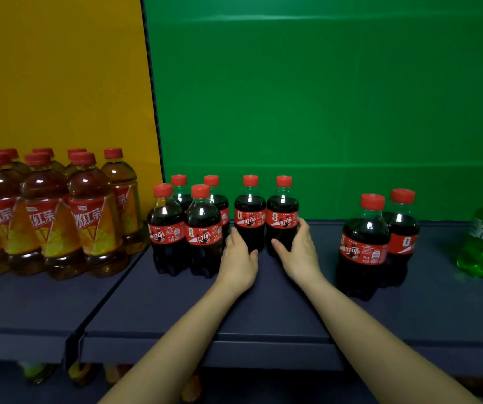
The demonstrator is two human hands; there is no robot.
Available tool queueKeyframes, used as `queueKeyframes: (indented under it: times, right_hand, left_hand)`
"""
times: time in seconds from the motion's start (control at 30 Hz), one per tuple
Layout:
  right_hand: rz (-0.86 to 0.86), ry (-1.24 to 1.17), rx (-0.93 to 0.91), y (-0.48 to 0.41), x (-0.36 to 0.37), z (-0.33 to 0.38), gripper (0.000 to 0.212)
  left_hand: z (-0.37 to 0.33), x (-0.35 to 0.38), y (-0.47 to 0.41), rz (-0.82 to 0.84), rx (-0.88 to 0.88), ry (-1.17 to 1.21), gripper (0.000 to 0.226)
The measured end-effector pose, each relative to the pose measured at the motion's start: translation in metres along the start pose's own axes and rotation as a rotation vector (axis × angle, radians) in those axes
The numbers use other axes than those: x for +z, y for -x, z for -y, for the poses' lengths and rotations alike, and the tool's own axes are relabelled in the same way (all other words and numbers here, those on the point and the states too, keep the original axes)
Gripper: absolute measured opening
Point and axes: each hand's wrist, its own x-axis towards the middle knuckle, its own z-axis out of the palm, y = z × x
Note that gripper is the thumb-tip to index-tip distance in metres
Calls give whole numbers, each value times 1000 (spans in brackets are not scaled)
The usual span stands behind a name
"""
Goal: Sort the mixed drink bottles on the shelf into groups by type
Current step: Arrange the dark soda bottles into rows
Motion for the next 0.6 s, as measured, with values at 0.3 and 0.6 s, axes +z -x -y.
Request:
queueKeyframes:
  times: [0.3,0.6]
  right_hand:
    - [284,-19,-102,62,-62,22,65]
    - [212,103,-73,110,-154,-14,22]
  left_hand:
    - [-15,-7,33,-23,169,99,63]
    - [-66,28,52,239,397,227,64]
